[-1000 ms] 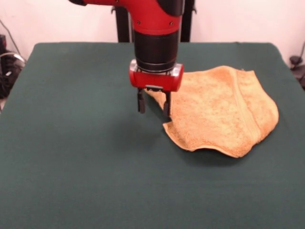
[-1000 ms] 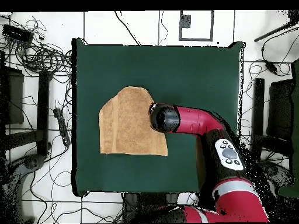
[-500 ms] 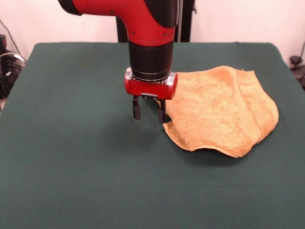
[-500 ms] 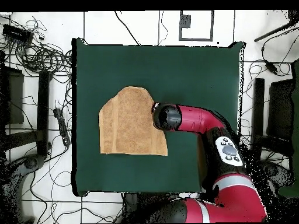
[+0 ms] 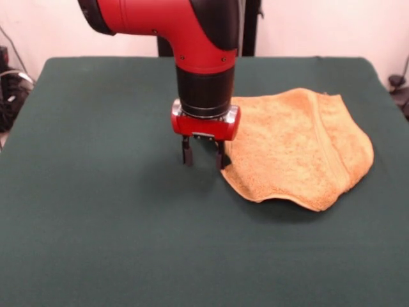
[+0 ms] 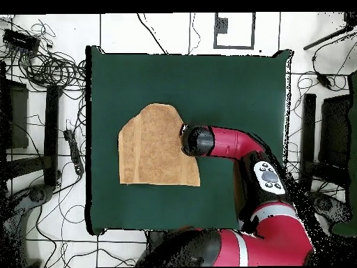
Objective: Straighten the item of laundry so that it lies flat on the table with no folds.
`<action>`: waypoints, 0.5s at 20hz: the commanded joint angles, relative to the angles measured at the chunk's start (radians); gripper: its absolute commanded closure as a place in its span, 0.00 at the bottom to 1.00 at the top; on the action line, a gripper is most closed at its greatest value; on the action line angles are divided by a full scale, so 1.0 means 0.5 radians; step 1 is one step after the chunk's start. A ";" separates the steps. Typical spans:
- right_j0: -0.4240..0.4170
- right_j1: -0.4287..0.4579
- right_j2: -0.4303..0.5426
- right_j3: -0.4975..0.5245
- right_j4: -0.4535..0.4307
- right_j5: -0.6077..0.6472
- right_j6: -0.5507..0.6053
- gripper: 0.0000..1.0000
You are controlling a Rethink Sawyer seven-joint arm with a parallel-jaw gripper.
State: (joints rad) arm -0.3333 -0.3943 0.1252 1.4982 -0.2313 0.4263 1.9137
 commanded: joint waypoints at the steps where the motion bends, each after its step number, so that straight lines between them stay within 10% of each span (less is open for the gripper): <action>1: 0.092 0.031 0.082 -0.007 0.080 0.107 0.213 0.00; 10: 0.122 0.038 0.085 -0.028 0.116 0.166 0.238 0.00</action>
State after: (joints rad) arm -0.3242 -0.3915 0.1248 1.4966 -0.2303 0.4263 1.9137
